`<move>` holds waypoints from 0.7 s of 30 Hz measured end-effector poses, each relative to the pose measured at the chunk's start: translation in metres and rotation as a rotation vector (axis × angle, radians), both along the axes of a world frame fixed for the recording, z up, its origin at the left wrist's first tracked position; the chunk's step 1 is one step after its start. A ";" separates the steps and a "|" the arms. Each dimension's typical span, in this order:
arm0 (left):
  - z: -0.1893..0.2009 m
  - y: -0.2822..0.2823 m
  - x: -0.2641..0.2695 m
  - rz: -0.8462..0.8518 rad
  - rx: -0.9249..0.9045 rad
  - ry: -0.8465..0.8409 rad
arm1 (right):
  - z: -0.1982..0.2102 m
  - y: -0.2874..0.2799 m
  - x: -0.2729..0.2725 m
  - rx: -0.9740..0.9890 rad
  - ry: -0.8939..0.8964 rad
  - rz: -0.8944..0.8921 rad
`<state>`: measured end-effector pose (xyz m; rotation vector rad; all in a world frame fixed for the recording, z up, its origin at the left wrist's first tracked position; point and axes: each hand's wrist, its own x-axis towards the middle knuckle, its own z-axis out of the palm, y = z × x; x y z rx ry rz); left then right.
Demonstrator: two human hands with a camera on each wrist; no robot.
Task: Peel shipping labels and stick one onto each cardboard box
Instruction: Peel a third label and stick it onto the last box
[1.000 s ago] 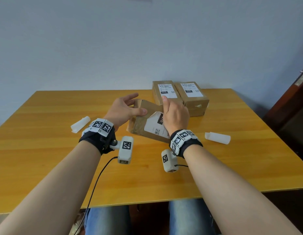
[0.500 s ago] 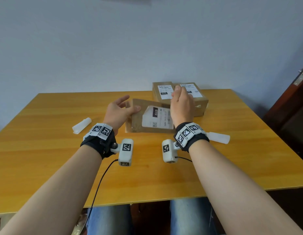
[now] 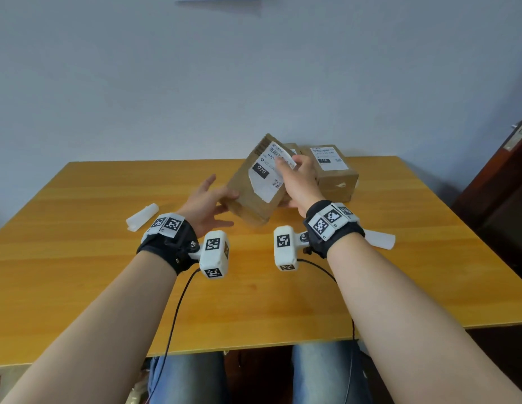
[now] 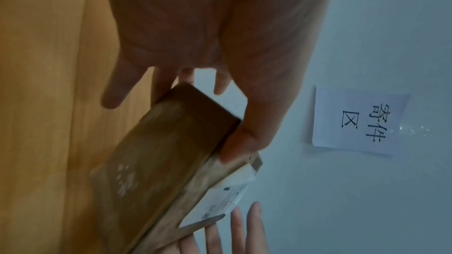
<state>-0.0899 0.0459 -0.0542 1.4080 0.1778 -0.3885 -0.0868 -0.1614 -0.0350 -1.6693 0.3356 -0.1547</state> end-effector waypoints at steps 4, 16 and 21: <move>0.002 -0.002 -0.001 -0.266 0.207 0.010 | -0.004 -0.003 0.002 -0.035 -0.091 0.031; 0.007 -0.013 -0.005 -0.096 0.166 -0.049 | -0.013 -0.002 -0.006 -0.340 -0.194 0.205; 0.008 -0.010 -0.005 -0.064 0.156 -0.068 | -0.016 -0.005 -0.002 -0.202 -0.170 0.232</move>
